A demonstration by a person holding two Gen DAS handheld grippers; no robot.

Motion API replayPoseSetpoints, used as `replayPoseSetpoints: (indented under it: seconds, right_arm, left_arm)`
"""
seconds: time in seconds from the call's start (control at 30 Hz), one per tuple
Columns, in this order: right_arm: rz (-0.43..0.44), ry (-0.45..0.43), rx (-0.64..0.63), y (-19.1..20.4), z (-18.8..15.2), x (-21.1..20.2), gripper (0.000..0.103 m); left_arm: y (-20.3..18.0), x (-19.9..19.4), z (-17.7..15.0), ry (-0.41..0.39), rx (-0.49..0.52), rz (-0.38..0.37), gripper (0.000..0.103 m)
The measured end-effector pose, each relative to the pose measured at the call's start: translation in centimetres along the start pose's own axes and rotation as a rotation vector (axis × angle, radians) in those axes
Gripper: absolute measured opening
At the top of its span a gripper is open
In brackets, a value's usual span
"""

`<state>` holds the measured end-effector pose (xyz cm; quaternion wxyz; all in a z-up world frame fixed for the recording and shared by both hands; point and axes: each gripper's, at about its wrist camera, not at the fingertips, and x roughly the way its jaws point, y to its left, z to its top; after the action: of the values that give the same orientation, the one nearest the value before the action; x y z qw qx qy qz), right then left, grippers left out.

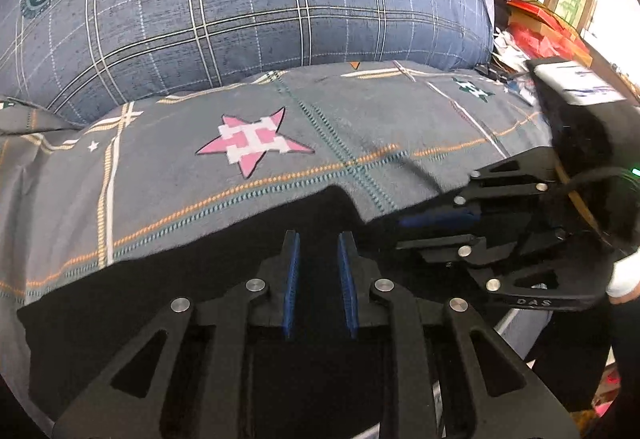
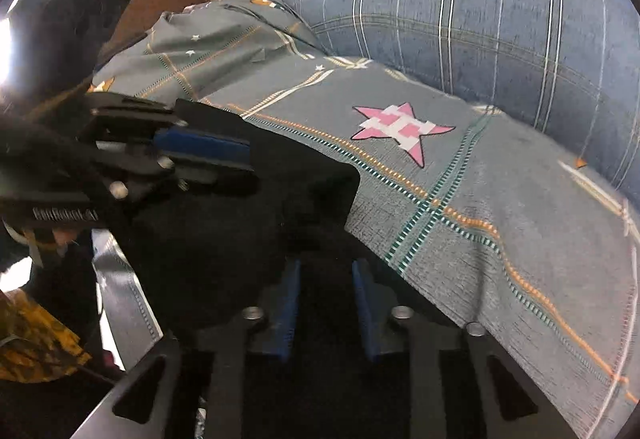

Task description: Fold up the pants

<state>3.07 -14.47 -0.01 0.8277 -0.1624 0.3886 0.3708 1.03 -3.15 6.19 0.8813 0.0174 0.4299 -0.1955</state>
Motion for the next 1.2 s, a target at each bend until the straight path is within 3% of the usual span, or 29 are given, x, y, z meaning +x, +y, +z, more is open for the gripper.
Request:
replayPoseSetpoints:
  seconds: [0.07,0.17,0.27,0.37,0.47,0.57,0.77,0.97,1.07,1.2]
  right_arm:
    - [-0.025,0.006,-0.023,0.2,0.5,-0.7,0.009]
    - [-0.120,-0.022,0.010,-0.4,1.0,-1.5,0.009]
    - [-0.099,-0.026,0.103,-2.0,0.3,-0.4,0.009]
    - [-0.112,-0.059,0.148,-2.3,-0.6,-0.7,0.011]
    - [-0.132,-0.091,0.193,-2.4,-0.6,-2.1,0.019]
    - [-0.086,-0.127,0.205,-1.7,-0.4,-3.0,0.021]
    - [0.037,-0.122,0.164,0.3,1.4,-1.4,0.021]
    - [0.130,-0.085,0.207,-0.2,3.3,2.6,0.024]
    - [0.132,-0.091,0.171,-0.1,3.9,2.9,0.014]
    - [0.070,-0.135,0.150,-0.1,4.3,1.8,0.014]
  left_arm:
    - [-0.1,0.4,0.6,-0.011,-0.008,-0.006,0.019]
    - [-0.6,1.7,1.1,-0.016,0.011,0.055,0.019]
    - [-0.7,4.3,1.1,0.024,0.017,0.096,0.019]
    - [0.0,5.1,1.5,-0.016,-0.018,0.111,0.019]
    - [1.5,5.4,2.4,0.013,-0.098,0.086,0.019]
    - [3.2,3.8,2.3,0.011,-0.166,0.056,0.019]
    - [6.3,-1.6,0.4,-0.051,-0.213,0.114,0.019]
    - [9.7,-5.0,-3.7,-0.065,-0.302,0.197,0.019]
    - [11.4,-6.2,-5.9,-0.064,-0.367,0.213,0.019]
    - [12.6,-6.0,-8.1,-0.054,-0.415,0.234,0.019]
